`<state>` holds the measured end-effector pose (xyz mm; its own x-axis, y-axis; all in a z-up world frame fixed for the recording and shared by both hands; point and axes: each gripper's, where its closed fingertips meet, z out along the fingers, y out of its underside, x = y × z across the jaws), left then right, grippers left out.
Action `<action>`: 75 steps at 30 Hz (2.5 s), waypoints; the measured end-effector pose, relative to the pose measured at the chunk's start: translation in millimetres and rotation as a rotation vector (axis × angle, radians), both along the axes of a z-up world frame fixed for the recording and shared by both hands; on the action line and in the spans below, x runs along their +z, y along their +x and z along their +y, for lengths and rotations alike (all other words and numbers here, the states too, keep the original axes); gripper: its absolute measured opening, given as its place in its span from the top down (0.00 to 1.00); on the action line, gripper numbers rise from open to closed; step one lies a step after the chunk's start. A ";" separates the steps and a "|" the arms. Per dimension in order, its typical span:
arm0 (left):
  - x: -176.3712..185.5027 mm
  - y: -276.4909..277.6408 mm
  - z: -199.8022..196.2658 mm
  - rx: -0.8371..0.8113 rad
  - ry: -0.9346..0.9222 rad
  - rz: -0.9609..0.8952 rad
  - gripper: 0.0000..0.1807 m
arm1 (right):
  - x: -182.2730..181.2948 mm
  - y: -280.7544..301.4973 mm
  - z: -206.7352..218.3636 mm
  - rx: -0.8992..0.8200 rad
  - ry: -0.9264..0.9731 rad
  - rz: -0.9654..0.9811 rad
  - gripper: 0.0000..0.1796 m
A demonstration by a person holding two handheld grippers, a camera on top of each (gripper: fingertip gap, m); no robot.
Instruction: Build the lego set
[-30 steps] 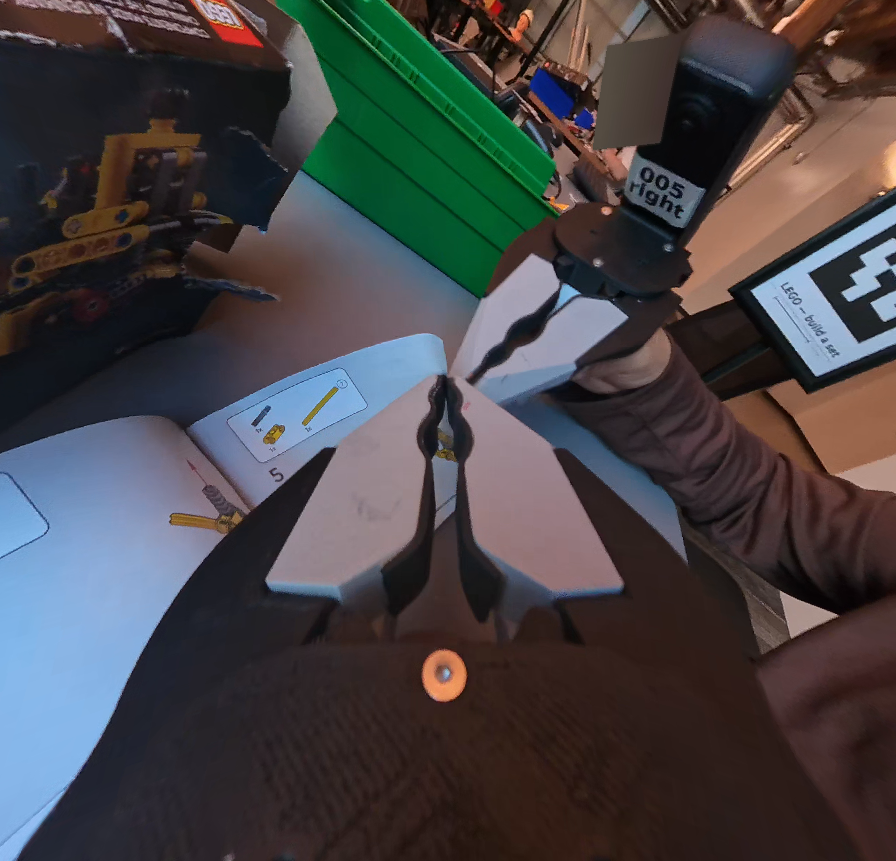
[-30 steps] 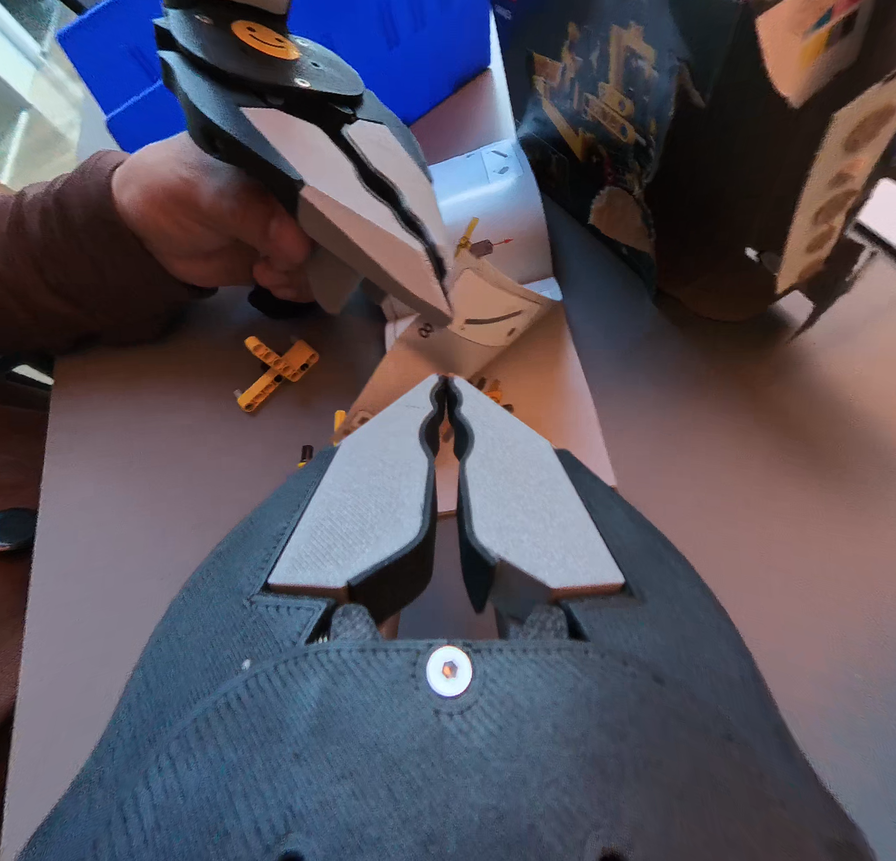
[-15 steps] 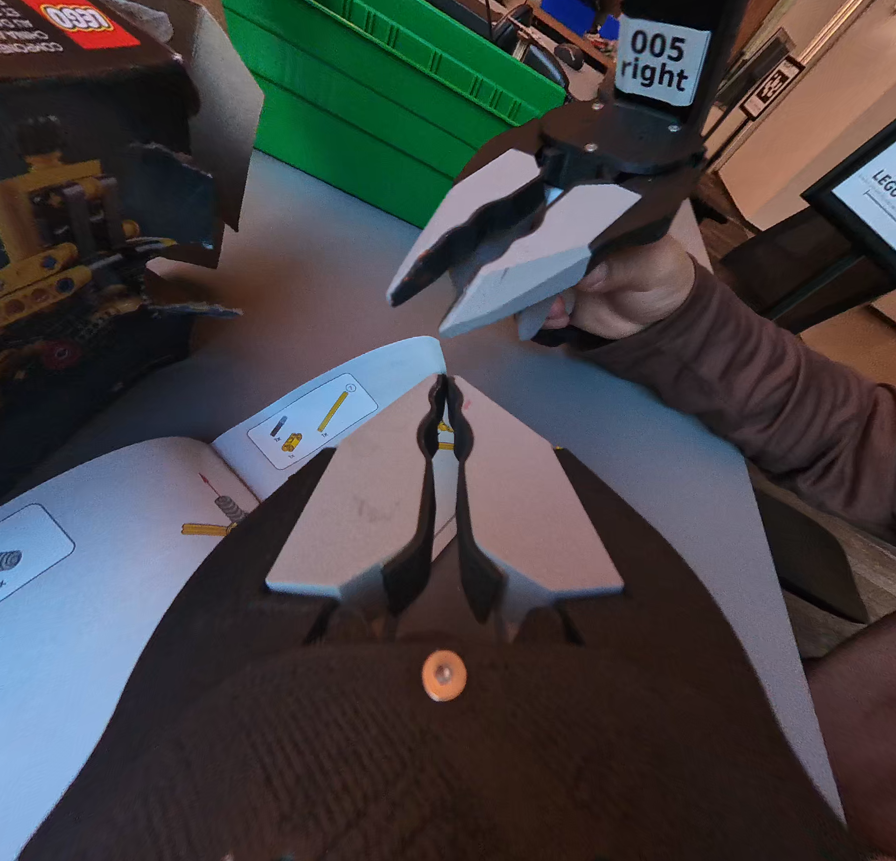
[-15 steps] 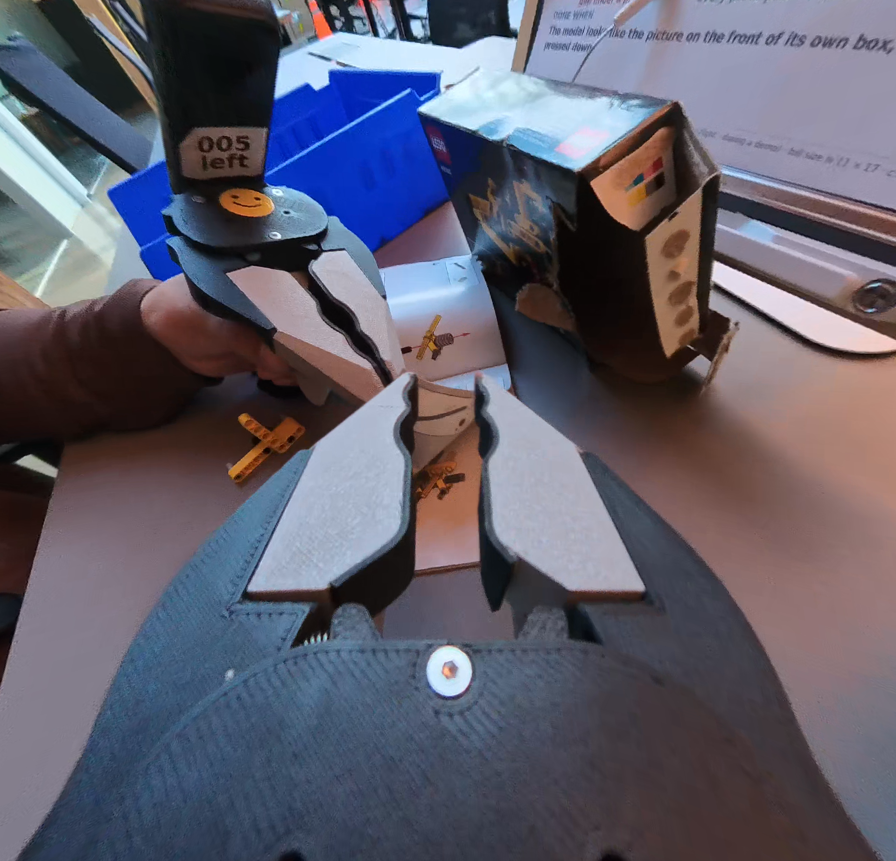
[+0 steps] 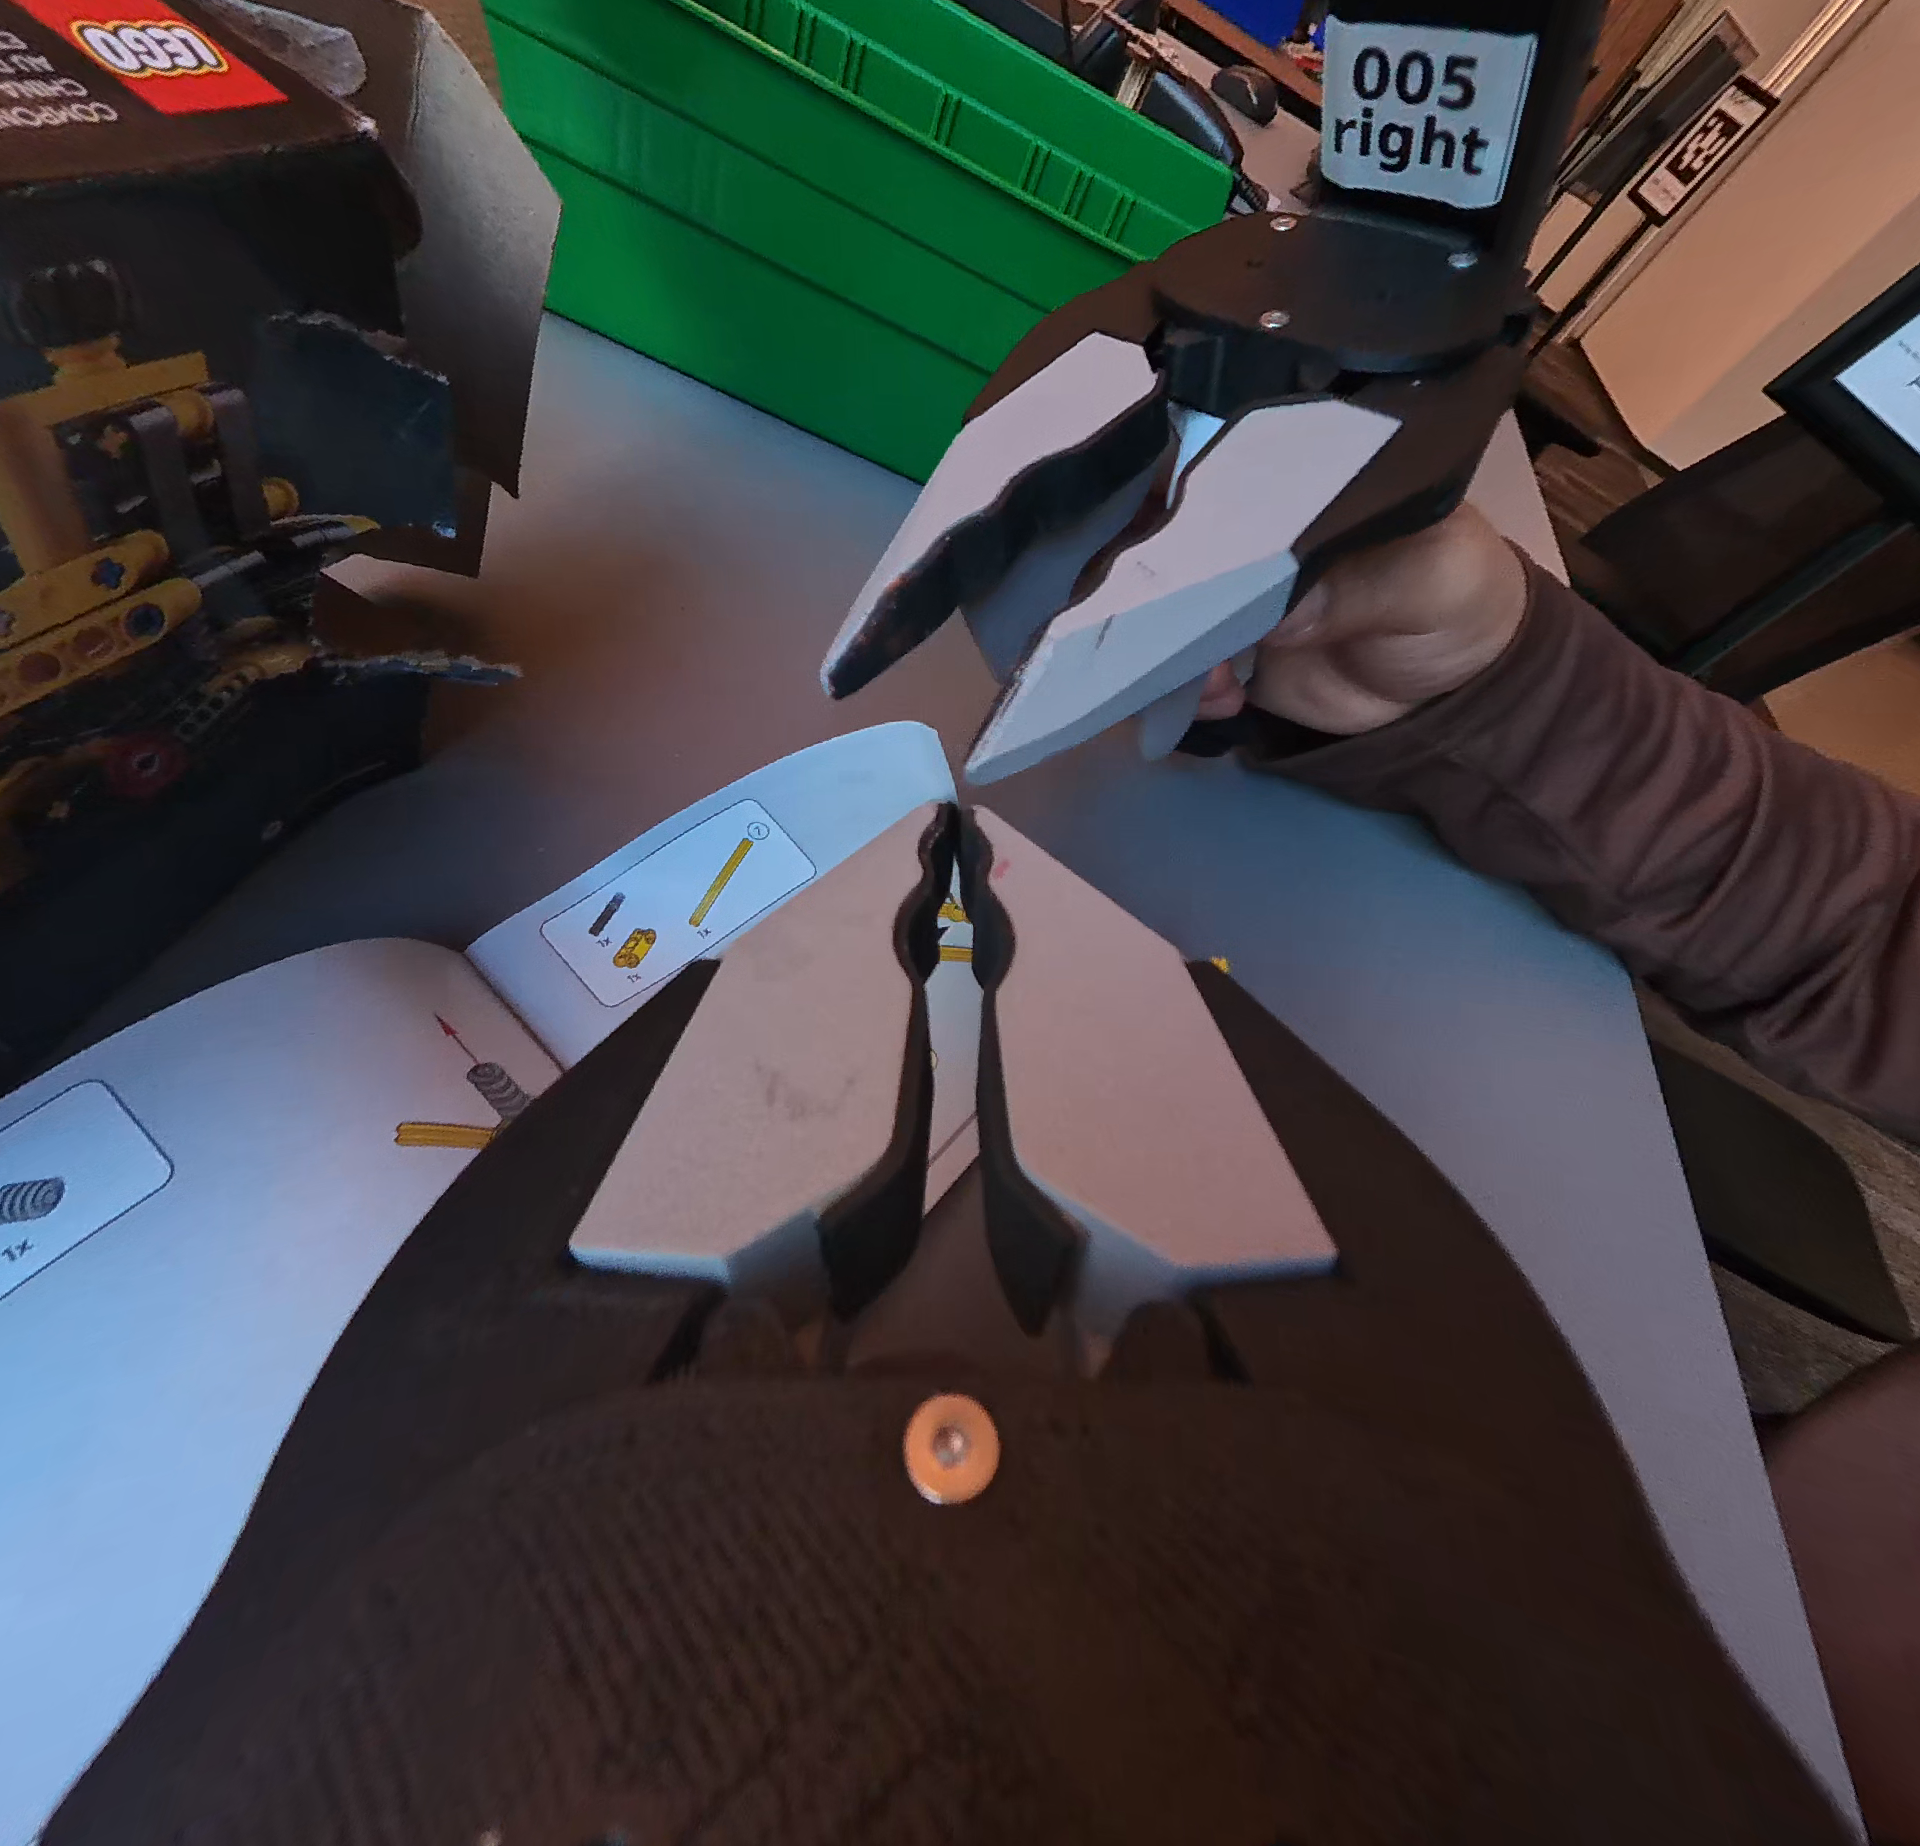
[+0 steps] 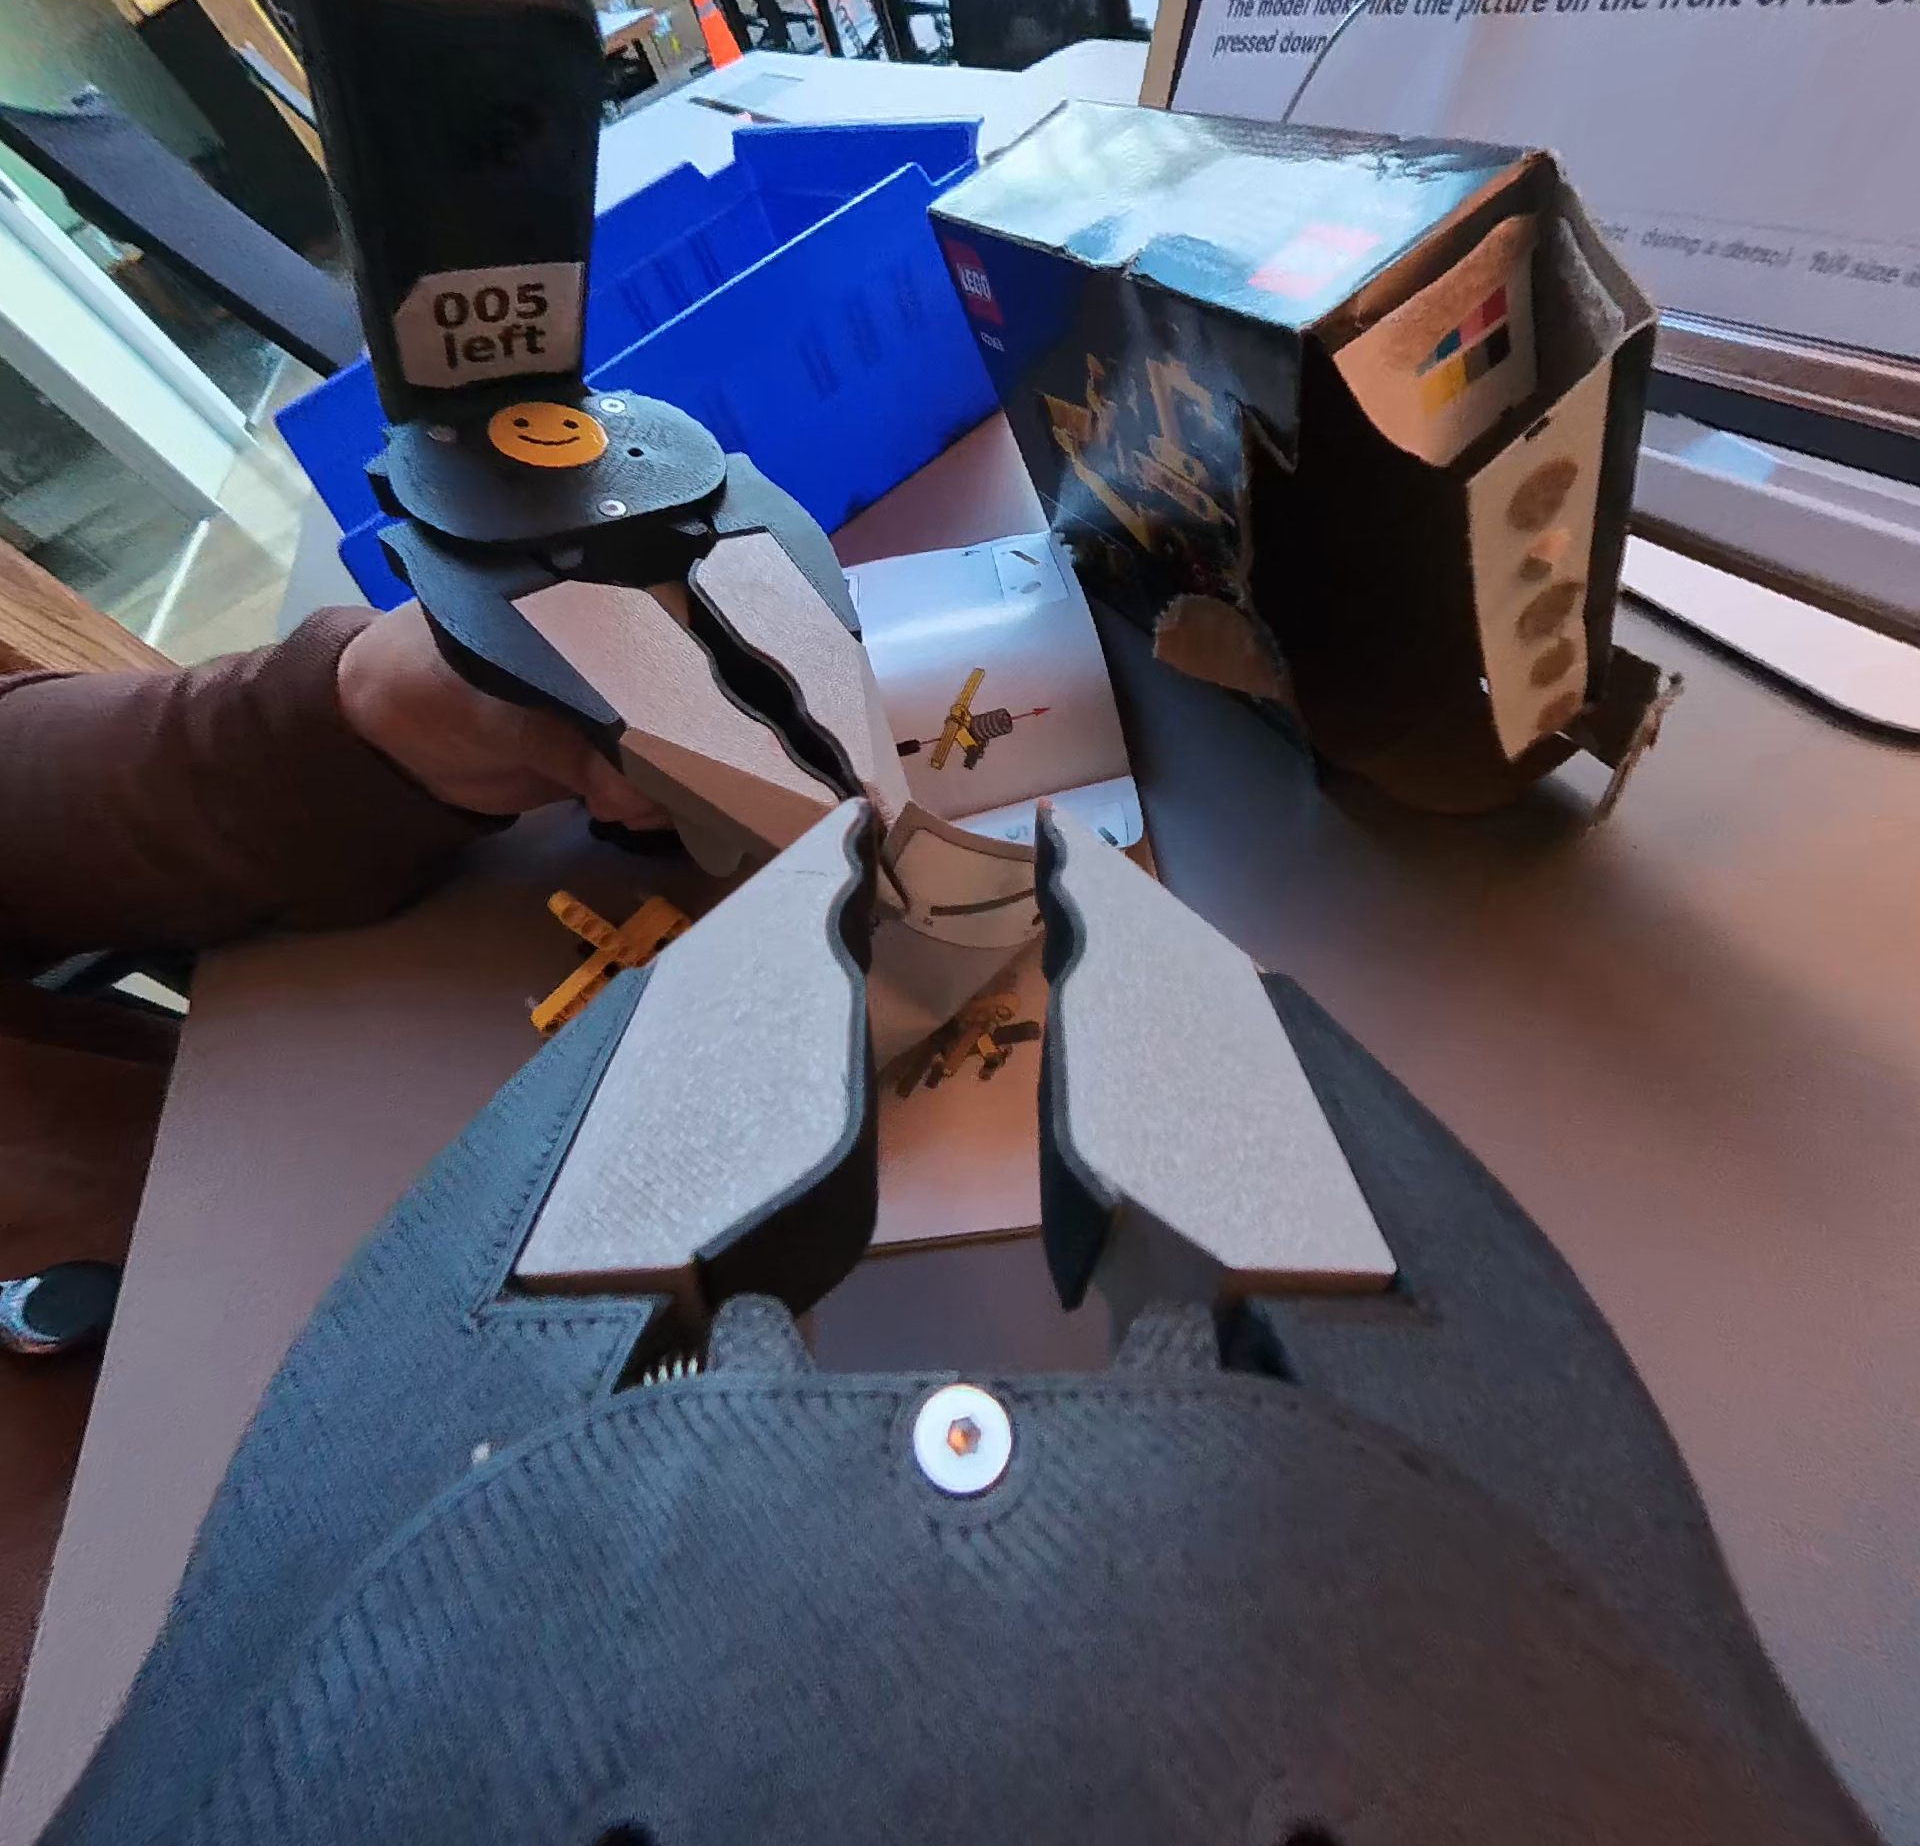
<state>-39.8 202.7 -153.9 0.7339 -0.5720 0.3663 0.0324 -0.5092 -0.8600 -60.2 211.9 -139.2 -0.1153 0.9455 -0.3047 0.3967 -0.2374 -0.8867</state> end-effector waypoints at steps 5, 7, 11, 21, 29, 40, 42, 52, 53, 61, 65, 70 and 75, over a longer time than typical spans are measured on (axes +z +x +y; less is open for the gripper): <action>-0.5 0.5 -0.1 0.001 0.000 0.006 1.00 | -5.2 -0.9 1.5 -0.010 0.007 -0.024 0.85; -0.3 0.5 -0.1 0.002 -0.001 0.005 1.00 | -5.2 -0.7 1.7 -0.009 0.006 -0.023 0.85; -0.8 -0.8 0.5 0.007 -0.005 -0.001 1.00 | -7.3 1.0 4.1 -0.015 0.018 -0.035 0.87; -1.9 2.2 0.0 -0.002 -0.007 0.008 1.00 | -5.4 -0.9 2.3 -0.014 0.019 -0.027 0.85; -2.8 1.5 0.3 0.001 -0.011 0.008 1.00 | -6.4 0.4 3.3 -0.011 0.011 -0.027 0.85; -3.9 0.3 0.4 0.004 -0.016 0.013 1.00 | -9.1 2.8 5.5 -0.009 0.003 -0.034 0.85; -3.8 0.1 0.4 0.004 -0.017 0.008 1.00 | -9.0 3.1 5.3 -0.008 0.004 -0.034 0.85; -3.5 0.2 0.2 0.003 -0.015 0.008 1.00 | -9.6 5.1 6.4 -0.009 0.003 -0.038 0.85; -3.7 -0.2 0.3 0.004 -0.016 0.006 1.00 | -10.1 5.3 6.6 -0.009 0.000 -0.039 0.85; -4.5 0.4 -0.2 0.000 -0.023 -0.007 1.00 | -11.6 6.0 6.4 -0.006 -0.009 -0.044 0.85; -5.6 -1.3 -0.7 -0.001 -0.042 -0.033 1.00 | -17.6 7.2 7.9 -0.010 -0.009 -0.065 0.87; -7.5 -3.4 -0.8 0.005 -0.045 -0.016 1.00 | -30.6 8.5 8.3 -0.006 -0.005 -0.116 0.90; -10.9 -3.8 -0.7 0.009 -0.064 -0.009 1.00 | -44.2 8.6 7.4 0.001 0.012 -0.173 0.92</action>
